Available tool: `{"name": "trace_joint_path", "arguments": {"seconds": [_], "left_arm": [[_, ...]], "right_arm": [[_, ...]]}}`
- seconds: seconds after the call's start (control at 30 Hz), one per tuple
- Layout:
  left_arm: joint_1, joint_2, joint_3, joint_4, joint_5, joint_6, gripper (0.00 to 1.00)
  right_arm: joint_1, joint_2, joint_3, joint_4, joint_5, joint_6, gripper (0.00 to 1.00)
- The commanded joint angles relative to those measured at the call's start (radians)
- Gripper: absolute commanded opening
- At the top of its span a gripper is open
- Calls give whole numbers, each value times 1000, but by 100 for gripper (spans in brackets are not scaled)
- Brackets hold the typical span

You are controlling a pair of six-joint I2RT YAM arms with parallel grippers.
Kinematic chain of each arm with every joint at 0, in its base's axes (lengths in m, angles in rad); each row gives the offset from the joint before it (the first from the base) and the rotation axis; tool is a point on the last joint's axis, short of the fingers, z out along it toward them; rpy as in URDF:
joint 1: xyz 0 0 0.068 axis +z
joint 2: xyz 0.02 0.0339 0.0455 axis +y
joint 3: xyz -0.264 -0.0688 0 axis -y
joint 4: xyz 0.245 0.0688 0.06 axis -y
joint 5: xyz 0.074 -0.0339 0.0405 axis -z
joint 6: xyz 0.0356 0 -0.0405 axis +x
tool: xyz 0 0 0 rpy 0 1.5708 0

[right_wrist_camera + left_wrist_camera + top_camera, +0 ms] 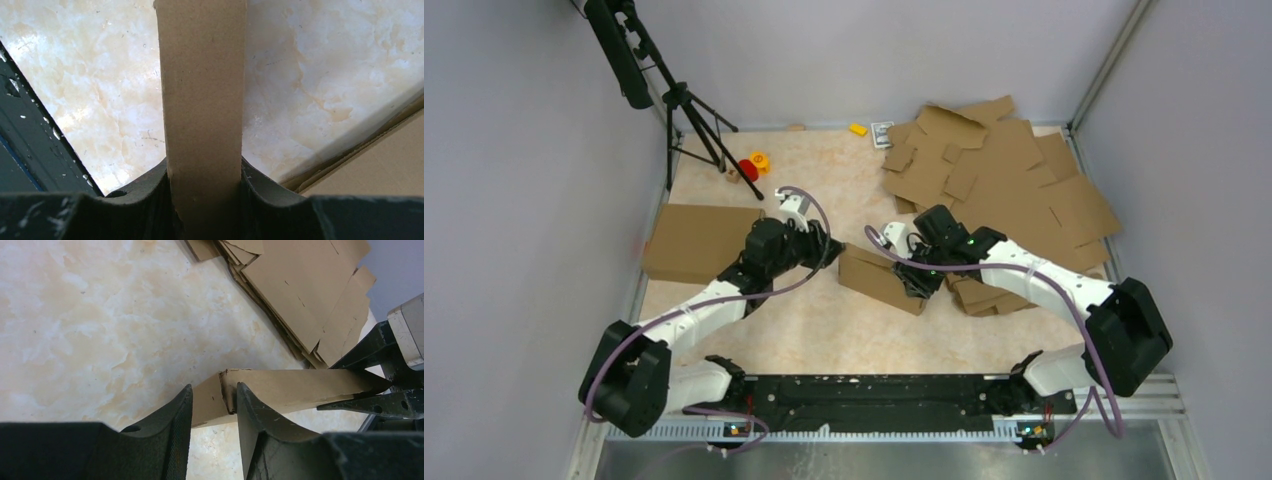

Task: Fold the paper box
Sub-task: Close the paper box at the center of the board.

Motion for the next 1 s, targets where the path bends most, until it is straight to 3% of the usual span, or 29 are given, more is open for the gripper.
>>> {"name": "trace_joint_path", "arguments": {"seconds": [0.0,0.2,0.53,0.7,0.97], "left_arm": [[-7,48,-86,-39,16,-3,39],[-6,37,-119,11,43,-40,44],[20,-73,72,-150,35,1,53],[34,-27,122,-172,67,7,53],[46,14,38,-110,53,-25,49]], "right_arm": [[7,-3,-26,32,25,-12,14],[7,-3,-31,37,17,-7,14],[7,-6,-24,27,18,-8,14],[7,-4,-27,22,9,-5,14],[8,-12,-23,12,11,-8,14]]}}
